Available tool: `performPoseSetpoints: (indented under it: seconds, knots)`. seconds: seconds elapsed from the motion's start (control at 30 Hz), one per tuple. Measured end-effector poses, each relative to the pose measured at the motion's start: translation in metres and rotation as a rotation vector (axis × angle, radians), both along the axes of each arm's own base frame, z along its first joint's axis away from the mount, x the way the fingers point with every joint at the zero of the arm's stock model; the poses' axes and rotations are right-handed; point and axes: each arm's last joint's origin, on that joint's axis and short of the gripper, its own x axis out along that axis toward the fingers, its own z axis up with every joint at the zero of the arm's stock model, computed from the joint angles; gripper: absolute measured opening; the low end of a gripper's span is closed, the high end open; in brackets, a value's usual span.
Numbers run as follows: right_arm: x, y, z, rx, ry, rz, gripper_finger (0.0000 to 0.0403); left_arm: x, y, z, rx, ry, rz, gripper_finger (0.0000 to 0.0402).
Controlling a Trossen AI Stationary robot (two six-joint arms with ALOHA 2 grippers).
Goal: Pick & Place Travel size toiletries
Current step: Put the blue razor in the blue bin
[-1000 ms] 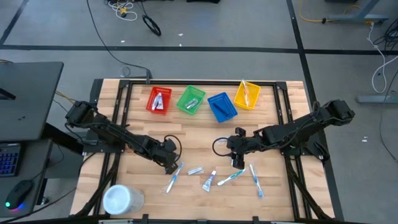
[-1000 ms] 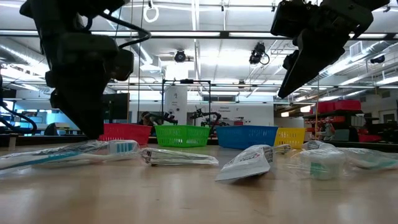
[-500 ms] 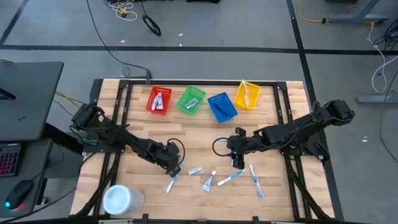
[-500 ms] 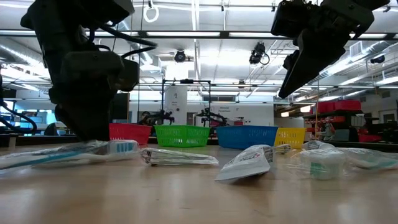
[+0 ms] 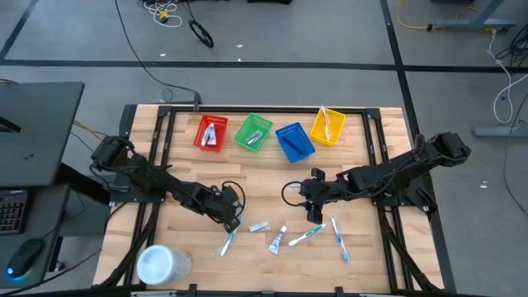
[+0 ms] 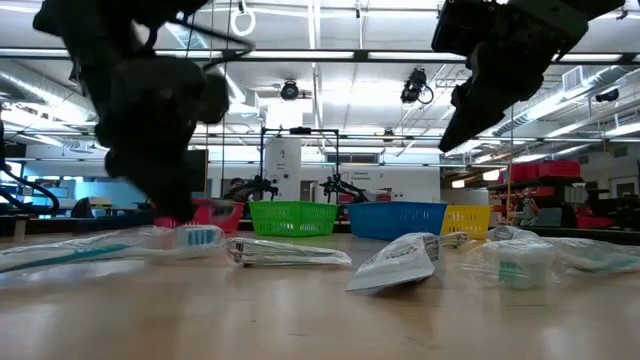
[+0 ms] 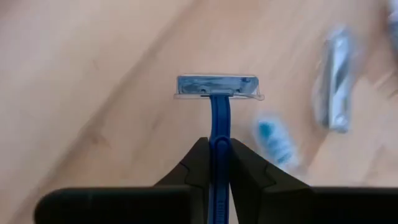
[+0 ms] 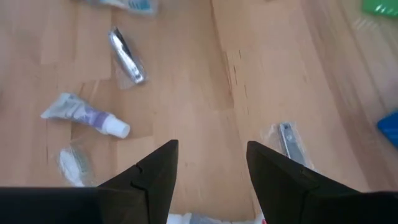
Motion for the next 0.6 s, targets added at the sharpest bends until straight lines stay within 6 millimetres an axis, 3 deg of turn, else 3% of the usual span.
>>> performPoseSetpoints:
  seconds: [0.23,0.37,0.6]
  knots:
    - [0.009,-0.002,0.007,-0.018,-0.120,-0.039,0.0202,0.010,0.022,0.061,0.141,-0.236,-0.033,0.0048]
    - [0.015,-0.005,0.014,-0.056,-0.212,-0.068,0.0202,0.018,0.037,0.097,0.239,-0.472,-0.084,0.0042]
    - [0.029,-0.014,0.032,-0.061,-0.431,-0.121,0.0202,0.030,0.055,0.123,0.312,-0.705,-0.239,0.0045]
